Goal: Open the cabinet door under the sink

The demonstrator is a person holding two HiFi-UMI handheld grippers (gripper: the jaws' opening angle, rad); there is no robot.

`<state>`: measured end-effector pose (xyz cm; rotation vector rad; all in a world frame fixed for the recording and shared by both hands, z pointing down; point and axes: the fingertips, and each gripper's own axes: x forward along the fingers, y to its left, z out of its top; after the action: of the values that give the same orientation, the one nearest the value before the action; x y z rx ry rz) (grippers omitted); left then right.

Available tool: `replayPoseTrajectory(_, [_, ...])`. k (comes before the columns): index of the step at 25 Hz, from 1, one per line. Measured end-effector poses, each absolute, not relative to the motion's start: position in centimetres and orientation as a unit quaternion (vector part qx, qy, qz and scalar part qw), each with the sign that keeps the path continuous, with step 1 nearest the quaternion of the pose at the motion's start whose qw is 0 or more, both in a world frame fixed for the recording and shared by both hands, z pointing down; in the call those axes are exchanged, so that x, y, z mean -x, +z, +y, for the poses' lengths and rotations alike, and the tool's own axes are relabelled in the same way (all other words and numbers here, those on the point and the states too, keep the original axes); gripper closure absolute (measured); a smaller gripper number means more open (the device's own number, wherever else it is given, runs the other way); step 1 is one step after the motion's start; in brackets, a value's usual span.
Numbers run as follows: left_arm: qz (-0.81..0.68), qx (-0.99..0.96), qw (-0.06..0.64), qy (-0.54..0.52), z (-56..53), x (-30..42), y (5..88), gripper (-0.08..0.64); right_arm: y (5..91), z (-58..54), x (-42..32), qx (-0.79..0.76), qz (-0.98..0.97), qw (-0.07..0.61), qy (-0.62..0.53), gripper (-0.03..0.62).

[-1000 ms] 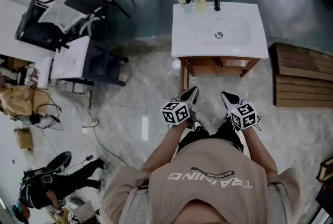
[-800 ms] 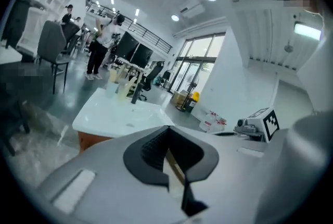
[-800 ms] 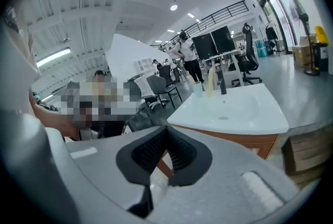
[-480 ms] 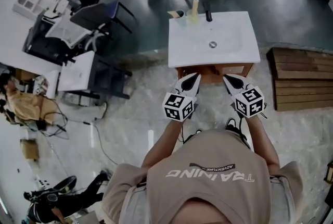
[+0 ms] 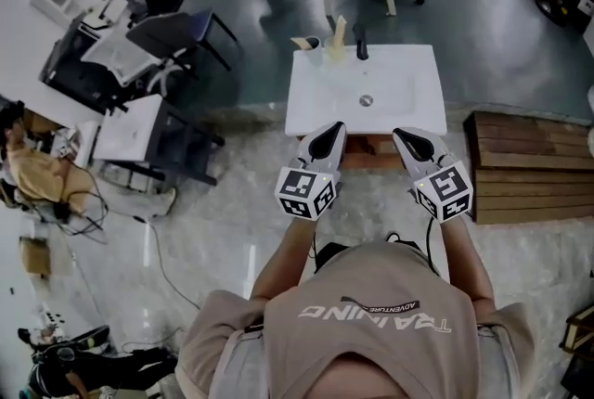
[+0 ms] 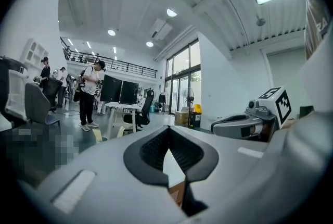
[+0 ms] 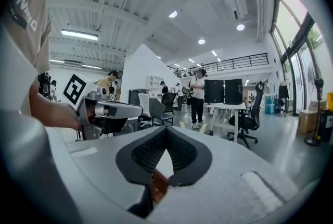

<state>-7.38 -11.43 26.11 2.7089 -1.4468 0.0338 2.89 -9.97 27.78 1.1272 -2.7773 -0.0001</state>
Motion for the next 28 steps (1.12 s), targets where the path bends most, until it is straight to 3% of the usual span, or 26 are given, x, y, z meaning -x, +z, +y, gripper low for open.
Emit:
replayPoseTrajectory(10, [-0.481, -0.876, -0.007, 0.035, -10.1, 7.4, 24.2, 0.543, 28.1, -10.0, -4.7, -0.395, -0.917, 0.06, 0.012, 0.591])
replayPoseTrajectory(28, [-0.486, -0.872, -0.002, 0.053, -10.1, 11.5, 26.2, 0.543, 28.2, -9.7, -3.7, -0.466, -0.882, 0.072, -0.016, 0.591])
